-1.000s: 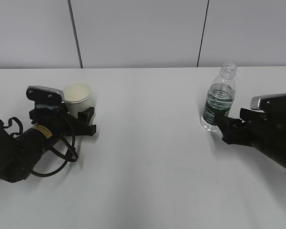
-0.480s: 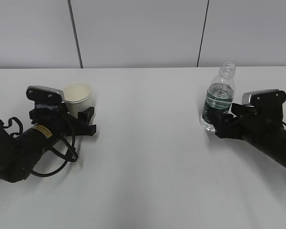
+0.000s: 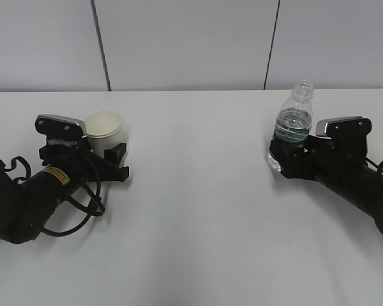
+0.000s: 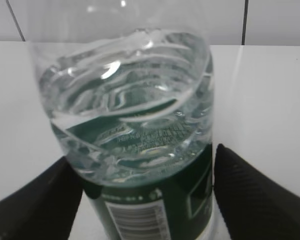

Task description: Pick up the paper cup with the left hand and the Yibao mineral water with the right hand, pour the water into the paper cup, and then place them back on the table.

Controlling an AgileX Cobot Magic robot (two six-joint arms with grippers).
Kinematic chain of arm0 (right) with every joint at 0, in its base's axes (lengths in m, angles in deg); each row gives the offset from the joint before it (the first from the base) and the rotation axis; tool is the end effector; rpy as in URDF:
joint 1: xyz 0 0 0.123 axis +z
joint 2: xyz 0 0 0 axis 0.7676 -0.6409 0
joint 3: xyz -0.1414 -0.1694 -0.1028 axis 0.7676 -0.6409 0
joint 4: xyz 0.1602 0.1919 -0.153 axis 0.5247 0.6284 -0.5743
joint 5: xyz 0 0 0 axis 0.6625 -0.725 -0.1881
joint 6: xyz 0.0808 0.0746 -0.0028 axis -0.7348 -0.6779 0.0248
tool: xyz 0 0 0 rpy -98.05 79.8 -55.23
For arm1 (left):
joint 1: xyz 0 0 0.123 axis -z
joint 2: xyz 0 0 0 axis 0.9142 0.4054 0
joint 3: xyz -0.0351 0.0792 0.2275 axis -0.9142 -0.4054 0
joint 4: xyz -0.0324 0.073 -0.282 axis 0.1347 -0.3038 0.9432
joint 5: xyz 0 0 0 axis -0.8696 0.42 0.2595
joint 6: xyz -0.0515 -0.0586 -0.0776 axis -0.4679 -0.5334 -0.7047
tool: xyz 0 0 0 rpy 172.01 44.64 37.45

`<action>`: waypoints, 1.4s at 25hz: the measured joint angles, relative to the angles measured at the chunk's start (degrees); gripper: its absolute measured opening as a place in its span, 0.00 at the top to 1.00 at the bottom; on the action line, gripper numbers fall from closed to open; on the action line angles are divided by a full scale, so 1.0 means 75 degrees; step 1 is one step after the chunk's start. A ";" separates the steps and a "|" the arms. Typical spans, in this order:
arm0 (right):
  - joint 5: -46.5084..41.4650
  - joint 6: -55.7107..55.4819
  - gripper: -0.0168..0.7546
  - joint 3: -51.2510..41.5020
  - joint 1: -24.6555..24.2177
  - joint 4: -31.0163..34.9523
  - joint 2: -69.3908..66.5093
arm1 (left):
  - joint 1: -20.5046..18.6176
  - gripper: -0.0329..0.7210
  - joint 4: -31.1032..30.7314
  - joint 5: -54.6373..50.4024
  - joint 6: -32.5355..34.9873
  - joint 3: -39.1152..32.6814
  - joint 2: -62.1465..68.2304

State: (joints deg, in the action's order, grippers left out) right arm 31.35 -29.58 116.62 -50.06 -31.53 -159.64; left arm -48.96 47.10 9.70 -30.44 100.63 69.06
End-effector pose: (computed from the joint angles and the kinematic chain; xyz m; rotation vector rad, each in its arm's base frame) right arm 0.3519 0.0319 -0.0110 -0.1931 1.7946 0.2734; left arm 0.3497 -0.1155 -0.0210 0.3278 1.7685 -0.2641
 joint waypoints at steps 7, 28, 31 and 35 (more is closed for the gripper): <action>-0.0015 -0.0072 0.21 0.0291 0.0000 -0.0074 -0.0031 | 0.0000 0.36 0.0000 0.0000 0.0000 0.0000 0.0000; 0.0029 -0.0159 0.30 0.0413 0.0000 -0.0166 -0.0122 | 0.0000 0.36 -0.0032 0.0006 0.0000 0.0000 0.0000; 0.0058 -0.0159 0.30 0.0429 0.0000 -0.0166 -0.0134 | 0.0000 0.36 -0.0173 0.0006 0.0000 0.0000 0.0000; 0.0058 -0.0159 0.30 0.0429 0.0000 -0.0166 -0.0134 | 0.0000 0.36 -0.0511 0.0006 0.0000 0.0000 0.0000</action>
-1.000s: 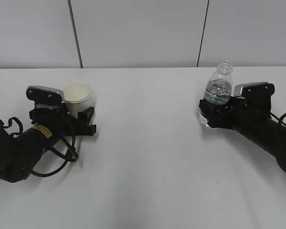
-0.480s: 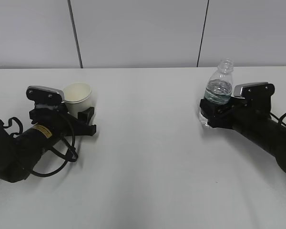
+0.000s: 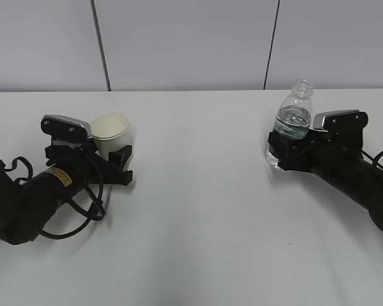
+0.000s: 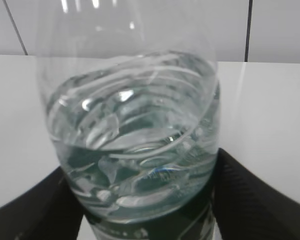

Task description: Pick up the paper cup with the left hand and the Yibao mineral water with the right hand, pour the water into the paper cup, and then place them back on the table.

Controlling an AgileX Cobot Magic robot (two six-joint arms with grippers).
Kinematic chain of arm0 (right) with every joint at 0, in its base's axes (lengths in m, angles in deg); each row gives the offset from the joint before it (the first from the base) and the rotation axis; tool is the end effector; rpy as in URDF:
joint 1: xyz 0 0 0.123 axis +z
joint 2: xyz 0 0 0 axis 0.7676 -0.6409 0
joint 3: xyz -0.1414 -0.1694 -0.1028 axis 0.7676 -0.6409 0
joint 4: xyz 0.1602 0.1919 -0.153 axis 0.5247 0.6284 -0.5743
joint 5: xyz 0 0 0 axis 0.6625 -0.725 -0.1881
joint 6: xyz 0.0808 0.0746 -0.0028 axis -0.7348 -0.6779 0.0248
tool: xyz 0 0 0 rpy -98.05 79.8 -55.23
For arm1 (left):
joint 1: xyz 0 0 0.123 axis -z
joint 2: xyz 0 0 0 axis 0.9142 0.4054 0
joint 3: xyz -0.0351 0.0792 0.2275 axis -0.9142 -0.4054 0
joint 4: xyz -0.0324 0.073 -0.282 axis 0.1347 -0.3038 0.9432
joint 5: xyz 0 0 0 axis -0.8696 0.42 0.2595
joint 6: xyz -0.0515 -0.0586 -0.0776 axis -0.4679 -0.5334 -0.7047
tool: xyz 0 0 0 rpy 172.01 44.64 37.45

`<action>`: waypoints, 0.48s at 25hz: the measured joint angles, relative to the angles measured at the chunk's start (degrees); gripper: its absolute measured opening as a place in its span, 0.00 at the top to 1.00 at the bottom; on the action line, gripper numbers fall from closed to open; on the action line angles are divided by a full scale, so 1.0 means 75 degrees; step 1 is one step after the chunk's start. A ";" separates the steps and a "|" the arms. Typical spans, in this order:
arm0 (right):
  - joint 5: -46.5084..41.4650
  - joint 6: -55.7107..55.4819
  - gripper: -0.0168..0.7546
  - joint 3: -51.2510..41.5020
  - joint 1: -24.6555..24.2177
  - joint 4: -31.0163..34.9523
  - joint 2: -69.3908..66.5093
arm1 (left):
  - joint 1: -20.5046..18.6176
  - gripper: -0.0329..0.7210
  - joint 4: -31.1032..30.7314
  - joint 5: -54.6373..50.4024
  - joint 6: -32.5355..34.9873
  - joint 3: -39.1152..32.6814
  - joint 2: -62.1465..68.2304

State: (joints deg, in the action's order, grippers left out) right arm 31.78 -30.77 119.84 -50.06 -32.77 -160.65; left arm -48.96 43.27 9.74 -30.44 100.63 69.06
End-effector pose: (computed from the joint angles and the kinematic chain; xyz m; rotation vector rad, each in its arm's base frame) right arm 0.3661 0.0341 -0.0062 -0.2009 1.7516 0.2952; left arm 0.3471 -0.1217 -0.0211 0.3959 1.7574 -0.2982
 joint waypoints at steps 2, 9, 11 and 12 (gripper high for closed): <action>0.0000 0.0000 0.30 0.0000 0.0000 0.0000 0.0000 | 0.0000 0.37 -0.0131 0.0000 0.0000 0.0000 0.0000; 0.0000 0.0157 0.31 0.0000 0.0000 -0.0077 0.0000 | 0.0000 0.37 -0.0668 0.0000 -0.0225 0.0000 0.0000; 0.0000 0.0153 0.31 0.0000 0.0000 -0.0126 0.0000 | 0.0000 0.37 -0.0840 -0.0008 -0.0327 0.0000 -0.0014; 0.0000 0.0153 0.31 0.0000 0.0000 -0.0164 0.0000 | 0.0000 0.37 -0.0923 -0.0008 -0.0364 0.0000 -0.0014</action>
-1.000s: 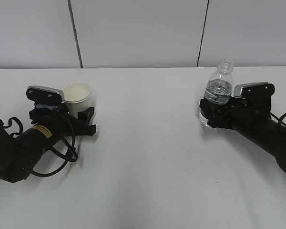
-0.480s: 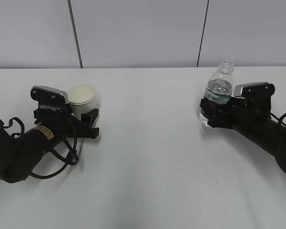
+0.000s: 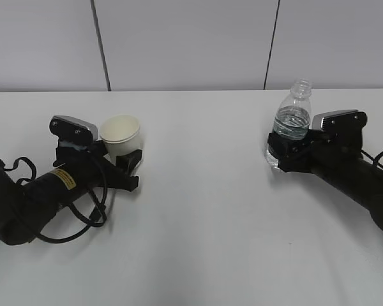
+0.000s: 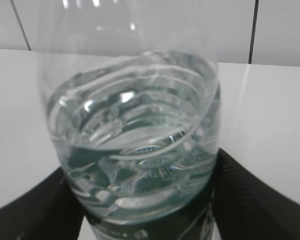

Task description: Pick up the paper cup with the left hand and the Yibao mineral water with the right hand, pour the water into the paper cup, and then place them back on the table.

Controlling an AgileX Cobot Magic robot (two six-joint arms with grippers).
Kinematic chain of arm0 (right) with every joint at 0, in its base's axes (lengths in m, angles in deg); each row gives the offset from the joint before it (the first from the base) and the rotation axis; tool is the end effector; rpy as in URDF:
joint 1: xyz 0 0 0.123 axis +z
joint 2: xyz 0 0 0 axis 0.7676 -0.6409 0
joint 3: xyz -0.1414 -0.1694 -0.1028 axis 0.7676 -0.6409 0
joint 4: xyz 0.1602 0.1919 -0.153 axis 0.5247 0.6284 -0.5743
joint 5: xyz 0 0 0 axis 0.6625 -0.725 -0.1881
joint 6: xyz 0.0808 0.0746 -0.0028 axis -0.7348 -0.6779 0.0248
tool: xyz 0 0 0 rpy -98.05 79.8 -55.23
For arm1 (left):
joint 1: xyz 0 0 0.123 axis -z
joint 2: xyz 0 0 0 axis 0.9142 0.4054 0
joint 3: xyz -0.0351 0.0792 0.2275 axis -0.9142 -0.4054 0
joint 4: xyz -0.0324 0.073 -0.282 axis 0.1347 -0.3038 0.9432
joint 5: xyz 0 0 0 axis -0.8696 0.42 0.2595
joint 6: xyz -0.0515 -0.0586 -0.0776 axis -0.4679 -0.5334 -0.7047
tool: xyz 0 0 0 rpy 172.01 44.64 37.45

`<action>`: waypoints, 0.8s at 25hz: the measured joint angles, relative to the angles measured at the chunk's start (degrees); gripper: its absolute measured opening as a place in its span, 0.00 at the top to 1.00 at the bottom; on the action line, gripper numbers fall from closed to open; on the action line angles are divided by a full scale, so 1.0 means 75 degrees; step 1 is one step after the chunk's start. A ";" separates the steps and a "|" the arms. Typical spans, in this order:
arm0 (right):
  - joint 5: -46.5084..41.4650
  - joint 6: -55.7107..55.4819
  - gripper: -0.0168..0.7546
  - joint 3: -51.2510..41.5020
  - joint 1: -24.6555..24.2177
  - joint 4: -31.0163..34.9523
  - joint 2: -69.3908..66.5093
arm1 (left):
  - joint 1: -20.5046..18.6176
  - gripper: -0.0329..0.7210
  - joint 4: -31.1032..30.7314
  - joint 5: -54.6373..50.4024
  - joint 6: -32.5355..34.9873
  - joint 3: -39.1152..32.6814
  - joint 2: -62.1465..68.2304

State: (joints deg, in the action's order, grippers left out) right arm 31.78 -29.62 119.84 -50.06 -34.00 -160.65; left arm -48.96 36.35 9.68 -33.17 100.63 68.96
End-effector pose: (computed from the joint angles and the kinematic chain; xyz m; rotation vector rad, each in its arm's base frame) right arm 0.3654 0.0361 -0.0064 -0.2404 1.7481 0.2912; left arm 0.3416 -0.1323 -0.0211 0.4782 1.7488 -0.3927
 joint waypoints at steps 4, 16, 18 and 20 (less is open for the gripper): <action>-0.0049 0.0000 0.31 0.0003 0.0000 -0.0029 0.0019 | 0.0009 0.37 -0.0356 0.0000 -0.0189 0.0006 0.0000; -0.0568 0.0025 0.32 0.0003 0.0000 -0.0472 0.0276 | 0.0261 0.37 -0.1061 -0.0005 -0.0457 0.0039 -0.0008; -0.0568 0.0037 0.32 0.0003 0.0000 -0.0543 0.0276 | 0.0340 0.37 -0.1149 -0.0005 -0.0483 0.0039 -0.0040; -0.0605 0.0037 0.32 0.0003 0.0000 -0.0643 0.0306 | 0.0424 0.37 -0.1186 -0.0005 -0.0502 0.0047 -0.0106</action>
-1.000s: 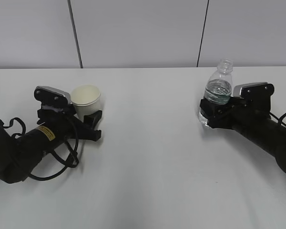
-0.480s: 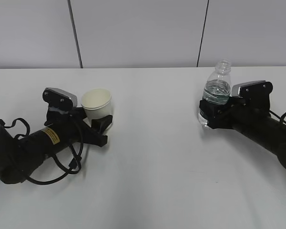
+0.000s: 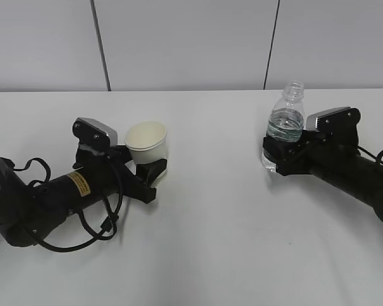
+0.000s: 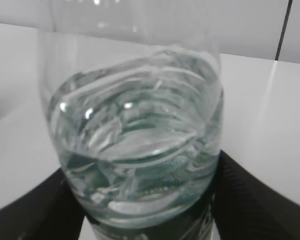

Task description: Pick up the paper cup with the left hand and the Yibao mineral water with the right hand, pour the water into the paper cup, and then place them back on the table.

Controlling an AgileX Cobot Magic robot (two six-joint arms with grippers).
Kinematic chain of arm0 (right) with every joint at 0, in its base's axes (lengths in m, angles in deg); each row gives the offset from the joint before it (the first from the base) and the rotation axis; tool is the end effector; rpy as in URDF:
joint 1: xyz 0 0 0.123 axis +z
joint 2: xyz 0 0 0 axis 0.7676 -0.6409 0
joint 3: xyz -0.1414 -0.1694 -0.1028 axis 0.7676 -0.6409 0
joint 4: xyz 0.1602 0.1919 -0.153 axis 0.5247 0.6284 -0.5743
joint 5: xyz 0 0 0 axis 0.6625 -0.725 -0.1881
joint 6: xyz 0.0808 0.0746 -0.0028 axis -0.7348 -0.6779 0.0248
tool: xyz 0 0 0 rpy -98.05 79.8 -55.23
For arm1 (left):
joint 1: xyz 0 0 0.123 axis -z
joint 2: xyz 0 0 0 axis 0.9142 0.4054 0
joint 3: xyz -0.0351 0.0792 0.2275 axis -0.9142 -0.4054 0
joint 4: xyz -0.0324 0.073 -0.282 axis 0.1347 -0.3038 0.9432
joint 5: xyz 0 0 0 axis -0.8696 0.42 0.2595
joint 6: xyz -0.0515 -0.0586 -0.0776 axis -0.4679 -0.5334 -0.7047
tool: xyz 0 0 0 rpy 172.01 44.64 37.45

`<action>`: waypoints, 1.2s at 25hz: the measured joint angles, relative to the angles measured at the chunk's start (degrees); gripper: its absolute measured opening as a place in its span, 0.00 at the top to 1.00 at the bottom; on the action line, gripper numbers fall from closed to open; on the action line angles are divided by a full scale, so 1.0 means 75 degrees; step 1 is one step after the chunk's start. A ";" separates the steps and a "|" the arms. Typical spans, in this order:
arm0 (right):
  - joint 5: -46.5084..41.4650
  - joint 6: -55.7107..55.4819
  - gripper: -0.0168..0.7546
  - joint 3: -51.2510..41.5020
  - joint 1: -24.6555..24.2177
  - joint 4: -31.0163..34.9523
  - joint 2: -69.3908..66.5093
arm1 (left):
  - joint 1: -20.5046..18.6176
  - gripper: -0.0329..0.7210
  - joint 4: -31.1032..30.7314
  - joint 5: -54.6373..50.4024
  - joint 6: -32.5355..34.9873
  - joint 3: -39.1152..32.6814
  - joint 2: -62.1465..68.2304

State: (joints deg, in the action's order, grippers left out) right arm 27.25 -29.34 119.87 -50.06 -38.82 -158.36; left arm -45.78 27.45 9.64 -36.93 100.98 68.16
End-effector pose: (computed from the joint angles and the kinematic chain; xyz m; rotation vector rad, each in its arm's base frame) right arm 0.3661 0.0422 -0.0010 -0.3437 1.7817 0.3005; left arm 0.3275 -0.1643 -0.0161 0.6303 1.7099 -0.5527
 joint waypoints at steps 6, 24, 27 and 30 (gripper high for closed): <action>-0.0711 0.0078 0.32 0.0000 0.0000 -0.0149 0.0423 | 0.0266 0.37 -0.0137 0.0000 -0.0172 0.0147 -0.0038; -0.1094 0.0450 0.32 -0.0014 0.0000 -0.0513 0.0714 | 0.1069 0.37 -0.0936 -0.0380 -0.0710 0.1099 -0.0038; -0.1338 0.0631 0.31 0.0029 0.0000 -0.0567 0.0714 | 0.1145 0.37 -0.1085 -0.0521 -0.0734 0.1143 -0.0038; -0.1535 0.0647 0.32 0.0231 0.0000 -0.0769 0.0714 | 0.1144 0.37 -0.1123 -0.0631 -0.0743 0.1159 -0.0038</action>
State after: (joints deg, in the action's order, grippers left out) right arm 15.73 -24.49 121.60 -50.06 -44.59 -153.01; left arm -37.20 19.03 4.91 -42.51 109.67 67.88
